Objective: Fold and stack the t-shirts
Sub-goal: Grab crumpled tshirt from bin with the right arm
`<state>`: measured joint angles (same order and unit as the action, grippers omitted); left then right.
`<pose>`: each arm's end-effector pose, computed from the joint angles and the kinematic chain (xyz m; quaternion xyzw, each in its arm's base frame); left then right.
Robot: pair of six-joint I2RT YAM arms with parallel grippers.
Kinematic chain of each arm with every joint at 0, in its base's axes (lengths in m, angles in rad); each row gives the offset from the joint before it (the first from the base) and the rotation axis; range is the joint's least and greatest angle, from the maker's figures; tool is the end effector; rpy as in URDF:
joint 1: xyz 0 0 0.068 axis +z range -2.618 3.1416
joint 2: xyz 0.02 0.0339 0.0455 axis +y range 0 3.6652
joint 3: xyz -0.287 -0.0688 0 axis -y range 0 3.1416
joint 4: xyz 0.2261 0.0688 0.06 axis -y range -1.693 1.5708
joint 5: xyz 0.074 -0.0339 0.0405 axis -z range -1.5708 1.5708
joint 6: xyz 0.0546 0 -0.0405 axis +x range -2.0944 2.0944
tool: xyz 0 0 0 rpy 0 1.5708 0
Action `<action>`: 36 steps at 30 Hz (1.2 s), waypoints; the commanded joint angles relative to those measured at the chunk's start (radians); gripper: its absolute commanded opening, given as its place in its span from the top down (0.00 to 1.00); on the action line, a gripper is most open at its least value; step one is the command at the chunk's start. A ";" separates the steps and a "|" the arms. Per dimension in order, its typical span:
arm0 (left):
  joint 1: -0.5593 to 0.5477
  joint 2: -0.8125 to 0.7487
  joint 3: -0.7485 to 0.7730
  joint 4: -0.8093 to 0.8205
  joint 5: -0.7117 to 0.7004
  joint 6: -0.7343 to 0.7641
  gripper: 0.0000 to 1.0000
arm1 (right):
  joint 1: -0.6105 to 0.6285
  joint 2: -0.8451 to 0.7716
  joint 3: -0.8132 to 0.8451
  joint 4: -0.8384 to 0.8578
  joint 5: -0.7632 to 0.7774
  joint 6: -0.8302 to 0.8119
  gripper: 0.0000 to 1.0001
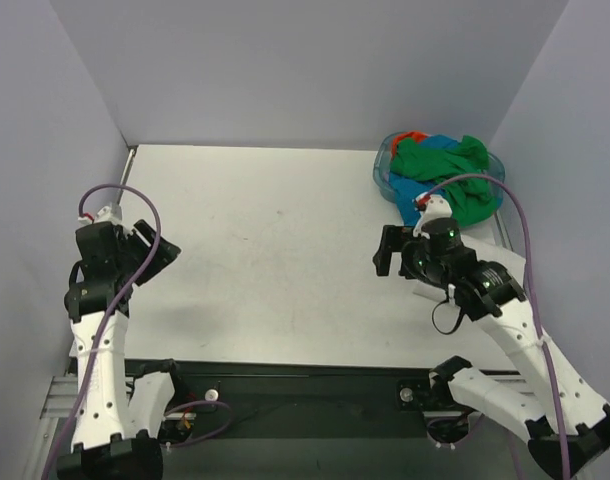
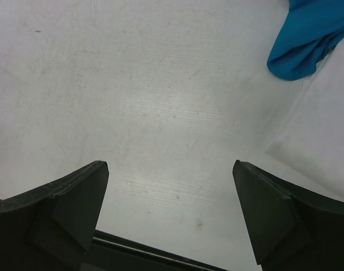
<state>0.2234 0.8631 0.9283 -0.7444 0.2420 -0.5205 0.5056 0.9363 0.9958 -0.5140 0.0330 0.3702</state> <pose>0.1530 0.0213 0.3264 -0.2770 0.8533 -0.1711 0.4072 0.1649 0.0892 0.3615 -0.0487 0.8468 0.2119 0.4855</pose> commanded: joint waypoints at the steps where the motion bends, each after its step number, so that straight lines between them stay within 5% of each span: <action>1: -0.004 -0.074 0.021 -0.099 -0.055 0.007 0.31 | 0.004 -0.066 -0.022 -0.084 0.060 0.006 0.00; 7: -0.007 -0.111 0.049 -0.176 -0.069 0.030 0.29 | -0.012 -0.042 0.000 -0.121 0.128 0.013 0.00; 12: -0.007 -0.070 0.070 -0.079 -0.069 0.025 0.28 | -0.122 0.132 0.082 -0.092 0.108 0.009 0.00; 23: -0.002 0.152 0.061 0.220 -0.079 -0.015 0.28 | -0.395 0.593 0.534 -0.023 0.050 -0.037 0.01; 36: -0.002 0.439 0.208 0.324 -0.081 0.028 0.27 | -0.464 1.176 1.114 -0.056 0.188 -0.027 0.03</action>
<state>0.2214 1.2861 1.0821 -0.4980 0.1608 -0.5095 0.0418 2.0644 2.0087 -0.5282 0.1360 0.3405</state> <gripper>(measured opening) 0.728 0.975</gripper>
